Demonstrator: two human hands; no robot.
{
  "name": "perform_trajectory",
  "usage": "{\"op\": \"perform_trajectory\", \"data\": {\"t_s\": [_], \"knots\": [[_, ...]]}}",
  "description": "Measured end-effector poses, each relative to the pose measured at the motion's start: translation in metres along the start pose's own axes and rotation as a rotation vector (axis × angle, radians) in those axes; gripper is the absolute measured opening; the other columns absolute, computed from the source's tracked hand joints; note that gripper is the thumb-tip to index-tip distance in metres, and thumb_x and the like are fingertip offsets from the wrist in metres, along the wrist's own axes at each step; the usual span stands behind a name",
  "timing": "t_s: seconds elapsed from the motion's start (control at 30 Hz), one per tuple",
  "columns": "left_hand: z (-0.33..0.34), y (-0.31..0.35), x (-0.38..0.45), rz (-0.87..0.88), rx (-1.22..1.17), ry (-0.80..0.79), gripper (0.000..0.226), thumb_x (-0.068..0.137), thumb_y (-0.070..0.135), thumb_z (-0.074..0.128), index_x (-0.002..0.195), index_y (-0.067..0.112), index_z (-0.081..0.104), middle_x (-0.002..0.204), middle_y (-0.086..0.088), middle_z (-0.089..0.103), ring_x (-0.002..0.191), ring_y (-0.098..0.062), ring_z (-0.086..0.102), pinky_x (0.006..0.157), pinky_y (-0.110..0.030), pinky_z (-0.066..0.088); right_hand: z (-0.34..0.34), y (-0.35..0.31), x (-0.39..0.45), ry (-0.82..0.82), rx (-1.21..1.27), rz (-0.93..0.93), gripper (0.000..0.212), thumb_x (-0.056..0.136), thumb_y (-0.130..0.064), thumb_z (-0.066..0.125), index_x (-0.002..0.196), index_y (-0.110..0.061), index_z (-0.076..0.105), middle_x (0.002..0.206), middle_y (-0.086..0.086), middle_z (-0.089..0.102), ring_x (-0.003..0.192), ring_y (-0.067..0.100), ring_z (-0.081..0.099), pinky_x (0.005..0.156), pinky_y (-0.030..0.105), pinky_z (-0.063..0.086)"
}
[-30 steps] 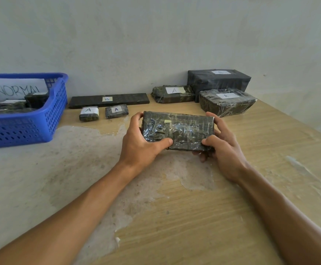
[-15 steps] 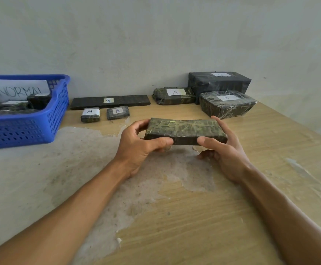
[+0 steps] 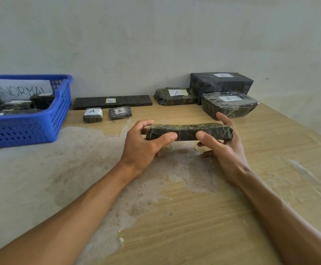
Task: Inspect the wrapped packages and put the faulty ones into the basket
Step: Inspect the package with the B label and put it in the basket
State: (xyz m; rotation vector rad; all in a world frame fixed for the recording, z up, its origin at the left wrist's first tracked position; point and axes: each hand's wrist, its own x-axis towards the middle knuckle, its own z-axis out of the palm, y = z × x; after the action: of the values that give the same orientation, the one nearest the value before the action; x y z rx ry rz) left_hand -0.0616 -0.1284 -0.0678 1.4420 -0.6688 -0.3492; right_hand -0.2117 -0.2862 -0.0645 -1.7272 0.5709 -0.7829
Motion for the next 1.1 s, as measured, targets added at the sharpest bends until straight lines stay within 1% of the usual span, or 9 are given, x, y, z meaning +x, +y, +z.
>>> {"op": "perform_trajectory", "data": {"t_s": [0.13,0.27,0.43,0.5,0.63,0.77,0.9,1.03,1.1], "knots": [[0.001,-0.004,0.0,0.049,0.09,0.013,0.078,0.057,0.067,0.083,0.12,0.026,0.063,0.1,-0.007,0.069,0.082,-0.023,0.065,0.064,-0.037,0.055,0.001,-0.005,-0.002,0.034,0.112,0.01,0.075,0.059,-0.059,0.082,0.122,-0.028,0.057,0.106,0.01,0.074,0.083,0.027,0.076,0.063,0.04,0.062],[0.0,0.0,-0.001,0.113,0.039,-0.061,0.057,0.067,0.056,0.081,0.114,0.026,0.068,0.099,0.0,0.066,0.073,-0.016,0.063,0.058,-0.025,0.052,0.003,-0.01,-0.003,0.093,0.144,0.015,0.048,0.072,-0.054,0.076,0.103,-0.018,0.068,0.087,0.004,0.077,0.068,0.028,0.072,0.057,0.039,0.059],[-0.001,0.002,-0.003,0.148,0.023,-0.063,0.028,0.08,0.043,0.078,0.099,0.024,0.072,0.082,0.009,0.068,0.065,-0.007,0.058,0.057,-0.022,0.046,0.001,-0.015,-0.003,0.038,0.211,0.046,0.054,0.081,-0.067,0.065,0.099,-0.016,0.069,0.092,0.009,0.078,0.081,0.028,0.072,0.062,0.042,0.058],[-0.001,0.004,-0.004,0.135,0.021,-0.046,0.03,0.08,0.044,0.069,0.095,0.018,0.07,0.074,0.009,0.066,0.058,-0.003,0.058,0.053,-0.017,0.045,-0.001,-0.016,-0.004,-0.023,0.174,0.027,0.058,0.077,-0.067,0.069,0.106,-0.017,0.067,0.099,0.007,0.079,0.093,0.026,0.075,0.071,0.044,0.06],[0.0,0.008,-0.006,0.134,0.039,-0.063,0.04,0.079,0.047,0.066,0.088,0.008,0.069,0.08,-0.011,0.069,0.053,-0.002,0.058,0.046,-0.014,0.042,0.0,-0.019,-0.009,0.016,0.166,-0.007,0.041,0.081,-0.044,0.072,0.109,-0.015,0.066,0.099,0.006,0.079,0.094,0.027,0.077,0.077,0.043,0.061],[0.002,0.009,-0.01,0.116,0.079,-0.088,0.031,0.088,0.04,0.067,0.089,0.009,0.071,0.078,0.003,0.074,0.06,0.0,0.063,0.049,-0.014,0.045,0.001,-0.017,-0.009,0.084,0.118,0.014,0.024,0.089,-0.034,0.074,0.098,-0.011,0.071,0.092,0.009,0.079,0.087,0.03,0.076,0.075,0.045,0.062],[0.001,0.012,-0.014,0.102,0.122,-0.092,0.022,0.095,0.033,0.066,0.087,0.012,0.064,0.056,0.014,0.059,0.051,-0.001,0.053,0.051,-0.016,0.041,0.002,-0.015,-0.009,0.068,0.057,-0.002,0.028,0.094,-0.037,0.068,0.095,-0.009,0.063,0.067,0.001,0.069,0.054,0.02,0.06,0.049,0.037,0.052],[-0.002,0.016,-0.018,0.11,0.088,-0.032,0.039,0.095,0.034,0.067,0.089,-0.003,0.06,0.06,0.002,0.046,0.051,-0.01,0.04,0.05,-0.022,0.035,0.002,-0.011,-0.007,-0.003,0.163,0.002,0.028,0.105,-0.034,0.051,0.11,-0.006,0.052,0.083,0.007,0.069,0.059,0.022,0.056,0.046,0.035,0.048],[-0.003,0.021,-0.021,0.093,0.069,-0.042,0.042,0.094,0.036,0.067,0.091,-0.005,0.06,0.065,-0.005,0.047,0.056,-0.015,0.043,0.052,-0.026,0.037,0.001,-0.01,-0.007,-0.028,0.154,-0.003,0.028,0.107,-0.031,0.046,0.105,-0.003,0.051,0.073,-0.001,0.066,0.055,0.019,0.053,0.044,0.031,0.046]]}}
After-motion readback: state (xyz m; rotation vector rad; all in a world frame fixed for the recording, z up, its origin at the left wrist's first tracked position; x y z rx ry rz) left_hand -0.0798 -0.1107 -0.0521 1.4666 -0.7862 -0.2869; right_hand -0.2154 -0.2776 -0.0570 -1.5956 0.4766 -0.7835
